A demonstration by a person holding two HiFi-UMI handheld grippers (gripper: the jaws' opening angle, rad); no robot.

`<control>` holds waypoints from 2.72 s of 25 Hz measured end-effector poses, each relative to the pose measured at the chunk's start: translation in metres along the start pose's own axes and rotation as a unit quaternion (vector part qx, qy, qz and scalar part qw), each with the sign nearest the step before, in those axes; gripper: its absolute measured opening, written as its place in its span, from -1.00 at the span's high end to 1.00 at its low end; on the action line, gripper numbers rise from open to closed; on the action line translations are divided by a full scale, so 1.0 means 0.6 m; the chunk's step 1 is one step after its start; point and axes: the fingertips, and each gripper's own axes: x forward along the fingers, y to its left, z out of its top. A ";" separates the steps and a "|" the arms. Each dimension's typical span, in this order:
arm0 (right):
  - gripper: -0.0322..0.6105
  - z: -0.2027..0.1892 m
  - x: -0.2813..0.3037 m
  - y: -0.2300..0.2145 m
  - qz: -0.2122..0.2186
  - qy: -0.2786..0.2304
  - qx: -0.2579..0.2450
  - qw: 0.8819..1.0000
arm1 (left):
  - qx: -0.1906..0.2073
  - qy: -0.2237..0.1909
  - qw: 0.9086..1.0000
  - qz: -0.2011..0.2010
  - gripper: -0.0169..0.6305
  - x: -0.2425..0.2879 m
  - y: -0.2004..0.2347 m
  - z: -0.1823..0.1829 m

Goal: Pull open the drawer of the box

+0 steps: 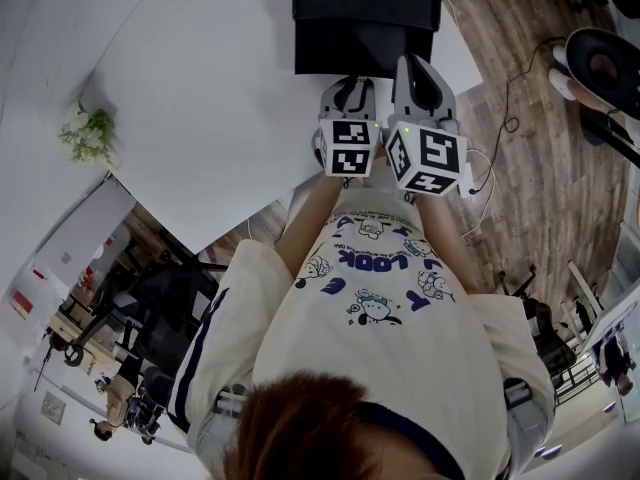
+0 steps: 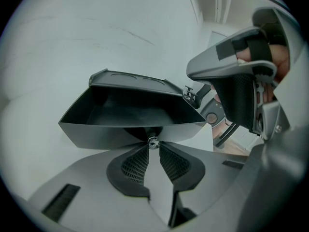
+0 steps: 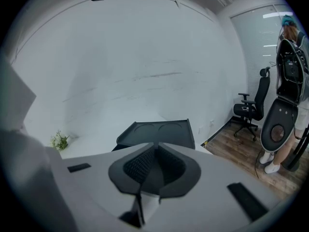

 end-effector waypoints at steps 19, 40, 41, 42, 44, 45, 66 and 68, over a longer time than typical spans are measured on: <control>0.77 -0.007 -0.005 -0.003 -0.001 0.002 0.002 1.000 | 0.004 0.003 1.000 -0.001 0.72 -0.004 0.000 -0.013; 0.77 0.028 -0.022 0.001 -0.001 -0.025 -0.005 1.000 | -0.009 -0.038 0.999 -0.009 0.69 -0.078 0.007 0.038; 0.77 0.034 -0.025 0.002 -0.001 -0.029 -0.006 1.000 | -0.011 -0.052 0.999 -0.007 0.69 -0.087 0.009 0.053; 0.77 0.040 -0.027 0.003 -0.001 -0.033 -0.006 0.999 | -0.012 -0.066 0.998 -0.004 0.69 -0.094 0.010 0.070; 0.77 0.052 -0.032 0.007 0.001 -0.043 -0.007 0.999 | -0.010 -0.093 0.996 -0.004 0.69 -0.107 0.009 0.105; 0.77 0.058 -0.035 0.009 0.002 -0.047 -0.007 0.999 | -0.007 -0.103 0.995 -0.004 0.69 -0.112 0.008 0.119; 0.77 0.178 -0.088 0.060 0.013 -0.167 -0.050 0.985 | 0.091 -0.321 0.942 0.048 0.80 -0.270 -0.003 0.342; 0.77 0.185 -0.093 0.059 0.013 -0.175 -0.055 0.983 | 0.094 -0.329 0.938 0.048 0.80 -0.274 -0.008 0.348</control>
